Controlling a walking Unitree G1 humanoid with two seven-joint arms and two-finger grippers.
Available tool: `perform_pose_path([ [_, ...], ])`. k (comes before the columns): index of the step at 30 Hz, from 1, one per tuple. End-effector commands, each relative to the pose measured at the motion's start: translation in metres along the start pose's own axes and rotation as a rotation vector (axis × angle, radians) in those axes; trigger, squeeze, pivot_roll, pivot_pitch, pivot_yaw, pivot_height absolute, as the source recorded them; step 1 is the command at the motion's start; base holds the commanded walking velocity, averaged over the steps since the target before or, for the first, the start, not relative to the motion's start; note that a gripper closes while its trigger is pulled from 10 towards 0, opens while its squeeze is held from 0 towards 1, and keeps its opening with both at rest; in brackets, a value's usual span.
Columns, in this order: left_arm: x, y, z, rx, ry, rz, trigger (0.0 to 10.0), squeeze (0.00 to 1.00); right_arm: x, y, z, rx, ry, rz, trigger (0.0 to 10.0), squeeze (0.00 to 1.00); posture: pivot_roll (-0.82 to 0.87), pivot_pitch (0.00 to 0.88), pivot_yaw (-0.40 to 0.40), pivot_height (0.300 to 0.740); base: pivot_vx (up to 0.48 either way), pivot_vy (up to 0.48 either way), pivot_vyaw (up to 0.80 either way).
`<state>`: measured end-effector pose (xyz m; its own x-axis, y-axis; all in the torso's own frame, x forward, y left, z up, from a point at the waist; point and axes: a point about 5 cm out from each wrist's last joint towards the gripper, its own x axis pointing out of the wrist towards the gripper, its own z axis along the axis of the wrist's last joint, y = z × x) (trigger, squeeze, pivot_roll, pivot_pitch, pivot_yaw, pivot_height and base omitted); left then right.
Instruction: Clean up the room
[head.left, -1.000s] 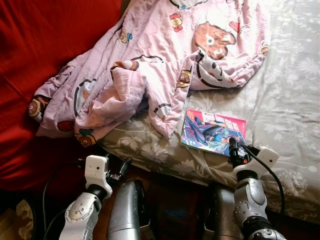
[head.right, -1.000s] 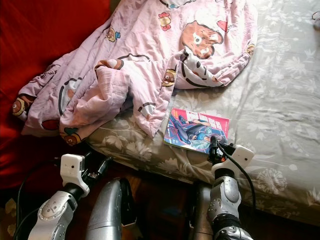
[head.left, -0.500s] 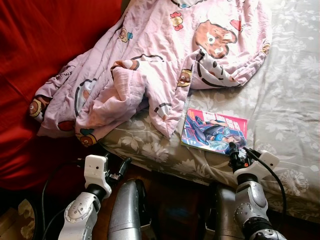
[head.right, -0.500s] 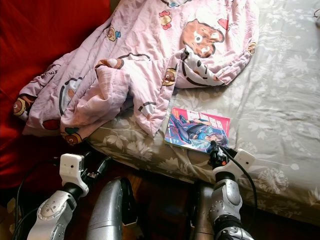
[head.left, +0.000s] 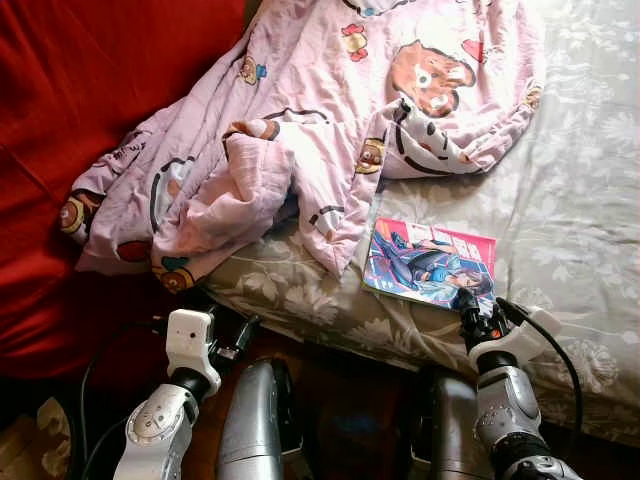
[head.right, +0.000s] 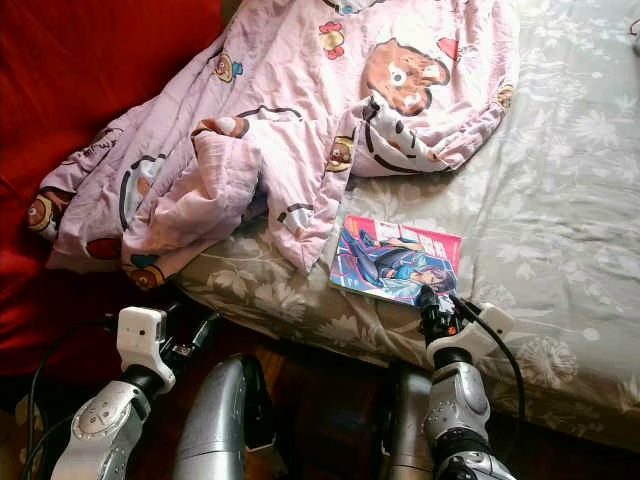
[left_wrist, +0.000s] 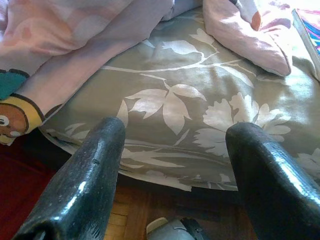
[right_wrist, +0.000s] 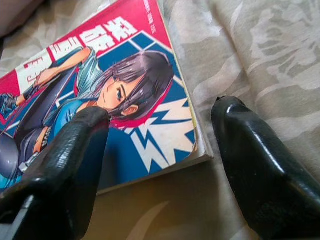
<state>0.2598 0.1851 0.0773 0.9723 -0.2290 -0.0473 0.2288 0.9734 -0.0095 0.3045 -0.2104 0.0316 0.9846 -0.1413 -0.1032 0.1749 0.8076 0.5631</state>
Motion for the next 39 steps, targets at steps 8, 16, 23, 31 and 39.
perform_pose_path([
  [8, -0.007, 0.004, -0.005, 0.000, 0.033, 0.012, 10.0, 0.00, -0.012, 0.000, -0.028, 0.070, 0.151, 0.050, 10.0, 0.00, 0.16, 0.318, 0.113, 0.575, 0.000, 0.000, 0.00],
  [16, -0.010, 0.004, -0.006, 0.003, 0.036, 0.015, 10.0, 0.00, -0.024, 0.002, -0.052, 0.199, 0.253, 0.055, 10.0, 0.00, 0.17, 0.325, 0.117, 0.575, 0.000, 0.000, 0.00],
  [23, -0.012, 0.004, -0.005, 0.011, 0.040, 0.011, 10.0, 0.00, -0.032, -0.008, -0.059, 0.357, 0.264, -0.039, 10.0, 0.00, 0.18, 0.329, 0.118, 0.575, 0.000, 0.000, 0.00],
  [31, -0.015, 0.005, -0.007, 0.015, 0.049, 0.012, 10.0, 0.00, -0.040, -0.007, -0.068, 0.492, 0.295, 0.021, 10.0, 0.00, 0.19, 0.331, 0.121, 0.575, 0.000, 0.000, 0.00],
  [39, -0.015, 0.003, -0.006, 0.022, 0.049, 0.004, 10.0, 0.00, -0.049, -0.021, -0.073, 0.472, 0.308, -0.090, 10.0, 0.00, 0.20, 0.328, 0.122, 0.575, 0.000, 0.000, 0.00],
])
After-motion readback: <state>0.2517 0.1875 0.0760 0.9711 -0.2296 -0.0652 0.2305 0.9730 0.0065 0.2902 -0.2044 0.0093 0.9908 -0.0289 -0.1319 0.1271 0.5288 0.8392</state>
